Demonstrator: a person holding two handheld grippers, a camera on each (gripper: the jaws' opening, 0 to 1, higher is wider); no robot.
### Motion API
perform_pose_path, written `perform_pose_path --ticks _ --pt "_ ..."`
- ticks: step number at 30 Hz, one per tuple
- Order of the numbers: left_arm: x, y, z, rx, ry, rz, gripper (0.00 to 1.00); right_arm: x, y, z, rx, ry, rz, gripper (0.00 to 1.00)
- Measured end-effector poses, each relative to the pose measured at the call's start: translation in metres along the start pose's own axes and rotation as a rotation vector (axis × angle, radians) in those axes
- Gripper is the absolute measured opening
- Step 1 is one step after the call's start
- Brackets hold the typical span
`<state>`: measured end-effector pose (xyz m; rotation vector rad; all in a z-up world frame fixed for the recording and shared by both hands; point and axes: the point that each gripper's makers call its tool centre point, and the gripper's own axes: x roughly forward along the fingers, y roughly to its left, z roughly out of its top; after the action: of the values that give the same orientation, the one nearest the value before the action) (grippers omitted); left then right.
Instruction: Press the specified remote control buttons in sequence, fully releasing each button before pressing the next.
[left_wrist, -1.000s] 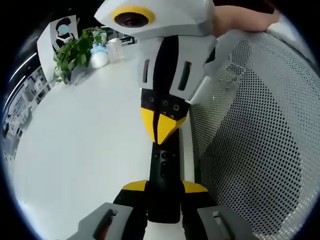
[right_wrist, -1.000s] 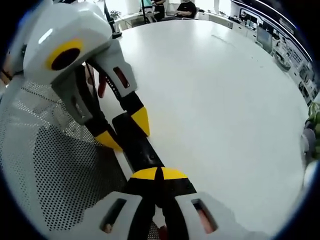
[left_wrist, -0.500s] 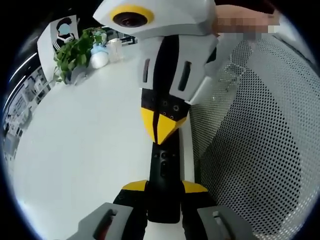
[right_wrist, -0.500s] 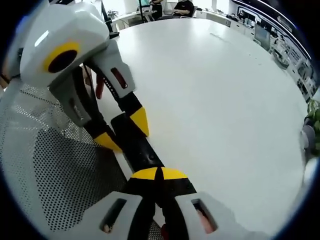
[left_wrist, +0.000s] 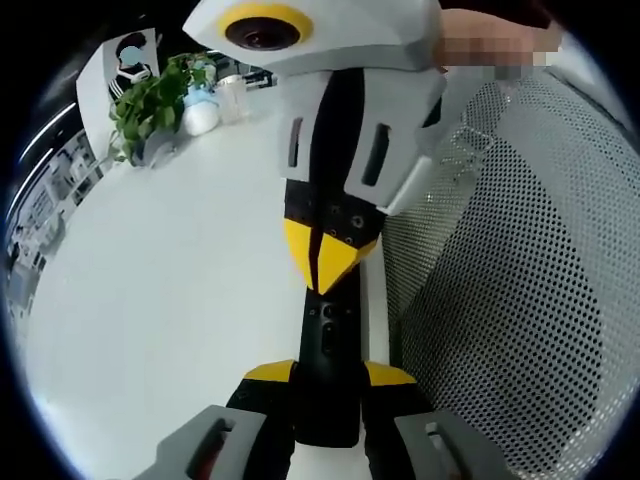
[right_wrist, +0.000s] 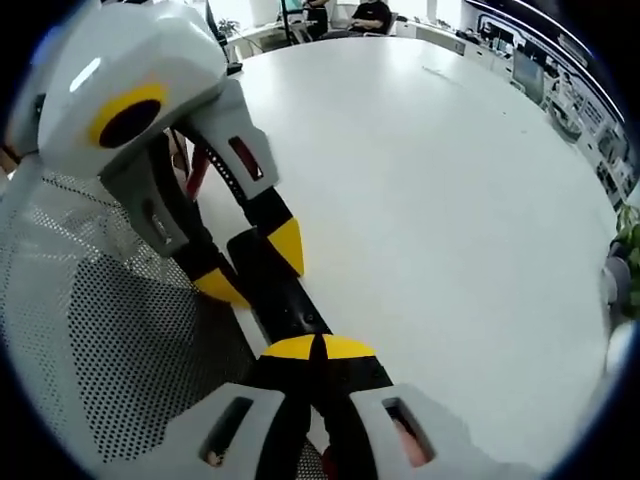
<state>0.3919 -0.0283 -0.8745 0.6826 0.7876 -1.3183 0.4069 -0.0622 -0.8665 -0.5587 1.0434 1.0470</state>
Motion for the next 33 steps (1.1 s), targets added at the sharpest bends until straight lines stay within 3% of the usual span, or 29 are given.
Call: perform_pose_path --ticks 11,31,33 --pt "0.0 0.0 0.0 -0.002 -0.003 0.0 0.24 -0.001 0.008 -0.001 0.036 0.007 0.054 0.0" --pt "0.0 0.0 0.0 0.001 -0.002 -0.002 0.25 0.0 0.009 -0.003 0.063 0.031 0.061 0.0" --pt "0.0 0.0 0.001 0.001 -0.001 -0.002 0.25 0.0 0.011 -0.003 0.025 0.027 0.061 0.0"
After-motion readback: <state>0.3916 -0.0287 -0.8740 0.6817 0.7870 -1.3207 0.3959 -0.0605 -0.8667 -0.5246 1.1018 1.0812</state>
